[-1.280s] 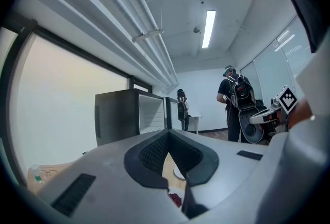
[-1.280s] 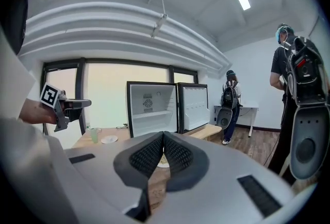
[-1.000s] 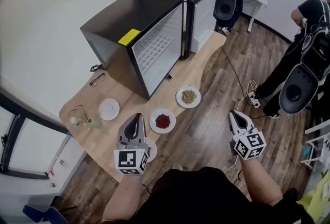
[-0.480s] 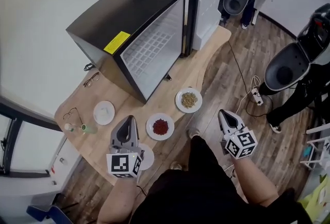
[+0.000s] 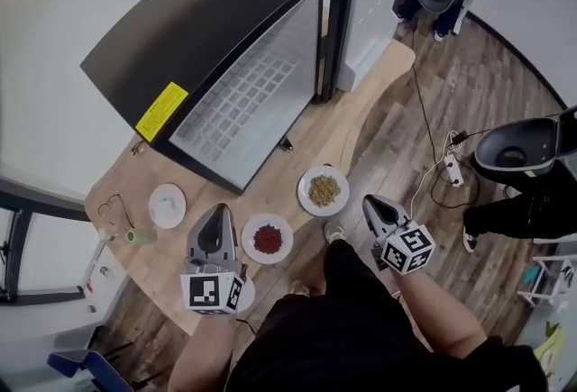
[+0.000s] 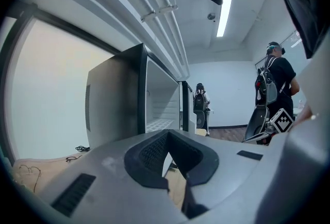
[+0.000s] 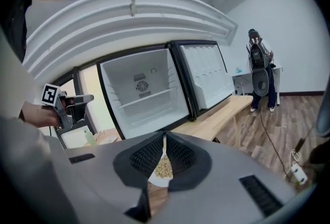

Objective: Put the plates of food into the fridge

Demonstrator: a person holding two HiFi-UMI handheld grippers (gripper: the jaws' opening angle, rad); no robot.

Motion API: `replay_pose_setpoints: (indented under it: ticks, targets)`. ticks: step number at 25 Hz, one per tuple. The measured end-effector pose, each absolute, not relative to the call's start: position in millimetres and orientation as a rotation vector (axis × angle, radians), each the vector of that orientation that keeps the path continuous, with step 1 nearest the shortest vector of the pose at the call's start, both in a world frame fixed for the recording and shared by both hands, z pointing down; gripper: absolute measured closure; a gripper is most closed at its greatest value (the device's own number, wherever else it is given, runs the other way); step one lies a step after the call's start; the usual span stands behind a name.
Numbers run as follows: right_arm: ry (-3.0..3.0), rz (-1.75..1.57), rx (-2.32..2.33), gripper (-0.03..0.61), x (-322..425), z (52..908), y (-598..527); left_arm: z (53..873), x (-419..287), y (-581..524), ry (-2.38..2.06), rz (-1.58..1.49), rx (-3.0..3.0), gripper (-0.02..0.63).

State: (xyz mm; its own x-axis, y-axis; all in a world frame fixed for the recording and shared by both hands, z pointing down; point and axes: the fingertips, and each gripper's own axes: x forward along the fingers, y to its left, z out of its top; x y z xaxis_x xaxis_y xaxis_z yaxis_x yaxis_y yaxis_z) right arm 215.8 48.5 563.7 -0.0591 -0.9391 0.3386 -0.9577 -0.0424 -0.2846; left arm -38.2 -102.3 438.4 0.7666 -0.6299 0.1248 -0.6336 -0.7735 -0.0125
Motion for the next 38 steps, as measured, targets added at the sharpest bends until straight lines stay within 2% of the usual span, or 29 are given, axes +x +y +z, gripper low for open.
replay_pose_setpoints:
  ticks: [12, 16, 21, 23, 28, 32, 38]
  targets:
    - [-2.187, 1.113, 1.967, 0.546, 245.2, 653.1, 8.4, 478.0, 7.3, -125.2, -1.094, 0.322, 2.855, 0.609]
    - [-2.185, 1.270, 1.883, 0.452, 243.5, 683.3, 2.7, 485.4, 23.4, -127.7, -1.100, 0.356, 2.837, 0.609]
    - [-2.139, 1.388, 1.802, 0.383, 242.3, 715.4, -0.1, 488.6, 40.3, -130.9, -1.122, 0.378, 2.823, 0.609]
    - [-2.116, 1.455, 1.776, 0.377, 242.5, 729.4, -1.7, 489.5, 44.7, -132.7, -1.139, 0.389, 2.814, 0.609]
    - [-2.115, 1.624, 1.697, 0.381, 240.6, 746.4, -11.8, 486.7, 48.0, -137.8, -1.207, 0.414, 2.790, 0.609]
    - [-2.148, 1.772, 1.631, 0.500, 237.6, 746.0, -18.5, 488.8, 42.0, -142.0, -1.278, 0.430, 2.737, 0.609]
    - [-2.194, 1.981, 1.511, 0.536, 241.3, 731.1, -28.3, 486.4, 37.9, -145.4, -1.389, 0.380, 2.652, 0.609]
